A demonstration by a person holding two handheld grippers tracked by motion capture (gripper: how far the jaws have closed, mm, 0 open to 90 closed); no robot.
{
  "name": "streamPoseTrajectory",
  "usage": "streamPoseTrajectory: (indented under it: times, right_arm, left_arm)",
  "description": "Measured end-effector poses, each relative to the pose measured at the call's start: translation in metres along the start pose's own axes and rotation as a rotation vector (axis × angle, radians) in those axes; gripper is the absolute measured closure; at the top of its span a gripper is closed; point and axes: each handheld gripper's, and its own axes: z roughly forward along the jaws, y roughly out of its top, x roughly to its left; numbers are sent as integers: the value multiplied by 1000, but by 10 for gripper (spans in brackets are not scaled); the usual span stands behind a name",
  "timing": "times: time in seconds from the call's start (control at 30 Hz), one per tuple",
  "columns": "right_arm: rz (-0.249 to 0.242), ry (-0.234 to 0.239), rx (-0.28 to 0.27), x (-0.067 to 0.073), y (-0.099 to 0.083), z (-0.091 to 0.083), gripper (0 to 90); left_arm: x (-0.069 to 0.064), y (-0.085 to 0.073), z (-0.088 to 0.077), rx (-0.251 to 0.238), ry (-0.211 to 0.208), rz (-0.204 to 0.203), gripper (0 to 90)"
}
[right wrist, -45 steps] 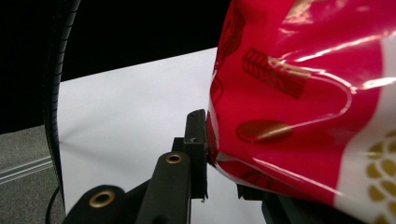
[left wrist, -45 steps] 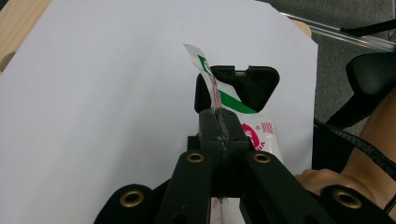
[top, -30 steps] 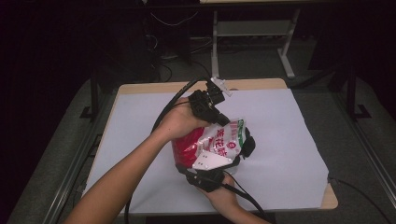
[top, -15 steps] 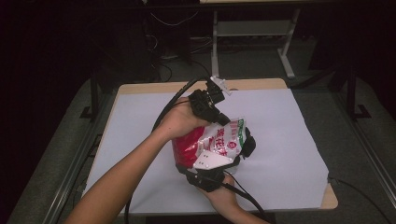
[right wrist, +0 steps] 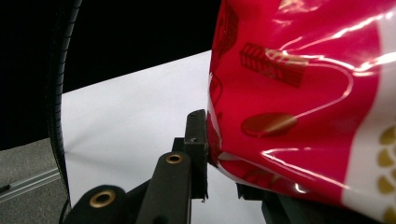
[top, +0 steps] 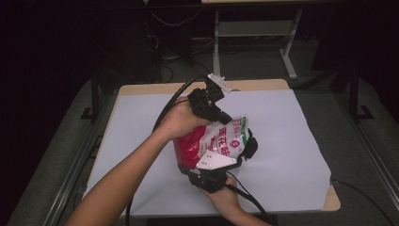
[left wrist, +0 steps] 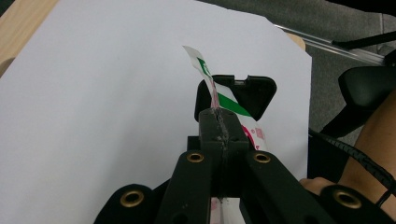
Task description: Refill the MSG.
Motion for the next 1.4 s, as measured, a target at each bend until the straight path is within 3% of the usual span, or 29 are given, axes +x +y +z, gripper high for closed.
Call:
streamPoseTrajectory:
  times: [0.3,0.77,1.4]
  right_arm:
    - [13,6,-4,0,0,0,770]
    - [37,23,-19,2,-1,0,770]
    - [27,23,-33,1,1,-2,771]
  left_arm:
    - [1,-1,-1,-8,-2,-3,900]
    - [0,3,5,26,10,12,900]
    - [-1,9,7,43,0,12,900]
